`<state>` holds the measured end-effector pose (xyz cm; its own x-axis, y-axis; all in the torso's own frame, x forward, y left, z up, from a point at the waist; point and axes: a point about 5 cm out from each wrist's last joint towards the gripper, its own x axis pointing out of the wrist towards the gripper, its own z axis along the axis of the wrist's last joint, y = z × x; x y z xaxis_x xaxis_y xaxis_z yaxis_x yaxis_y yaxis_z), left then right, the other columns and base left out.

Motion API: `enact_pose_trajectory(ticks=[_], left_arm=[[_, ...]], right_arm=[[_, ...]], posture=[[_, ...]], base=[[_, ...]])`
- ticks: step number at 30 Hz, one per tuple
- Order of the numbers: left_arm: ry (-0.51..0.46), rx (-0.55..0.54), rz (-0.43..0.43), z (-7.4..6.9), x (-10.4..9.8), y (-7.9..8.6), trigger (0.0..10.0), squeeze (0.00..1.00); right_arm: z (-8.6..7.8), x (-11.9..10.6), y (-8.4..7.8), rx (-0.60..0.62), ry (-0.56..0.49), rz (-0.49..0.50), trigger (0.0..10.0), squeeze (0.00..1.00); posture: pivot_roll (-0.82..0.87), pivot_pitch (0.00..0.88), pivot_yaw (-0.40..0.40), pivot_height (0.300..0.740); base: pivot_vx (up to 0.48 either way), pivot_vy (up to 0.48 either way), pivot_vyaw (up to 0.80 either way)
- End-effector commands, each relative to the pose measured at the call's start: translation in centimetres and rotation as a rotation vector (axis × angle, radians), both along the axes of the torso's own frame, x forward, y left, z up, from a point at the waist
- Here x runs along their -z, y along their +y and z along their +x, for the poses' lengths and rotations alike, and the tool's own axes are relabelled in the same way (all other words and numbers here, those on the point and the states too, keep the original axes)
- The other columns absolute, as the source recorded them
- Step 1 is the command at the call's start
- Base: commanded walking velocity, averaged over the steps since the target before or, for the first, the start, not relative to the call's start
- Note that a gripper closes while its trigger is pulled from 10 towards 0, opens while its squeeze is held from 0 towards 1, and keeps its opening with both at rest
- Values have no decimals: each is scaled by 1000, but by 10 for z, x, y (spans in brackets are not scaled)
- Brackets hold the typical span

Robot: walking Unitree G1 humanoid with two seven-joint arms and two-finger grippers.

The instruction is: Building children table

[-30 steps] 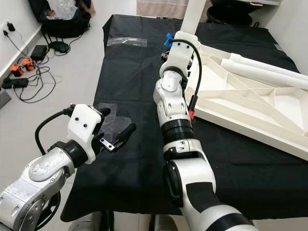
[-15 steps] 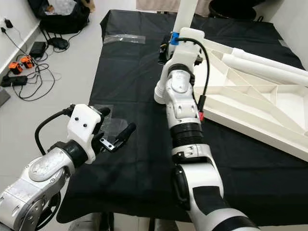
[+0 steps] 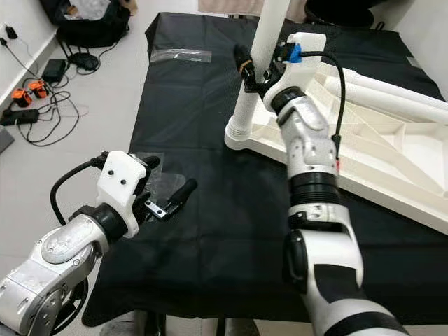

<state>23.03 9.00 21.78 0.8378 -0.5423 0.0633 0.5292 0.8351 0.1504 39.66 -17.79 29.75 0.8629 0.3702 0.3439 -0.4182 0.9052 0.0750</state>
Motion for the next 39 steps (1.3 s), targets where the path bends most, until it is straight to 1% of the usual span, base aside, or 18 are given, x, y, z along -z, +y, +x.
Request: enact_pose_trajectory(ticks=[1,2,6,10,11,13,14,16,17,21,30,31,32,33,34,37,38,39], left_arm=[[9,4,7,-1,3,0,10000,0],[9,4,7,-1,3,0,10000,0],[13,21,-3,-3,3,-5,10000,0],[15,29,-7,-5,4,-8,10000,0],[19,34,-8,-6,4,-9,10000,0],[19,34,-8,-6,5,-9,10000,0],[19,34,-7,-6,5,-9,10000,0],[20,33,-7,-6,5,-9,10000,0],[18,32,-7,-6,4,-9,10000,0],[16,30,-6,-5,4,-9,10000,0],[15,23,-3,-4,4,-7,10000,0],[13,22,-2,-3,3,-7,10000,0],[13,22,-2,-3,3,-7,10000,0],[7,22,2,-1,3,-6,10000,0],[5,22,4,-1,2,-6,10000,0],[5,22,4,-1,2,-6,10000,0],[3,20,4,1,3,-6,10000,0],[2,20,4,2,3,-6,10000,0]], right_arm=[[1,0,2,-71,13,-25,10000,0],[1,0,2,-71,13,-25,10000,0],[6,7,6,-213,54,-77,10000,0],[8,11,8,-241,71,-97,10000,0],[11,14,8,-237,97,-75,10000,0],[13,14,8,-225,102,-56,10000,0],[13,14,8,-215,104,-43,7843,0],[14,14,9,-216,108,-27,7843,0],[14,16,10,-224,110,-14,0,0],[14,17,12,-239,111,-3,0,0],[14,19,6,-248,95,0,0,0],[13,21,5,-226,98,-29,0,0],[13,21,5,-226,98,-29,0,0],[14,27,4,-142,111,-76,0,0],[15,28,4,-120,114,-87,0,0],[15,28,4,-112,115,-88,0,0],[18,41,-7,166,194,-116,0,0],[17,46,-12,289,224,-114,0,0]], posture=[[92,194,-61,740],[92,194,-61,740],[95,182,-61,740],[95,182,-61,740],[99,178,-64,740],[103,175,-69,740],[103,175,-69,740],[108,178,-70,740],[112,180,-71,740],[112,180,-71,740],[100,192,-59,740],[98,190,-57,740],[98,190,-57,740],[95,190,-55,740],[95,190,-55,740],[95,190,-55,740],[84,185,-52,740],[82,185,-52,740]], base=[[0,0,0],[0,0,0],[0,0,0],[0,0,0],[0,0,0],[0,0,0],[0,0,0],[0,0,0],[0,0,0],[0,0,0],[0,0,0],[0,0,0],[0,0,0],[0,0,0],[0,0,0],[0,0,0],[0,0,0],[0,0,0]])
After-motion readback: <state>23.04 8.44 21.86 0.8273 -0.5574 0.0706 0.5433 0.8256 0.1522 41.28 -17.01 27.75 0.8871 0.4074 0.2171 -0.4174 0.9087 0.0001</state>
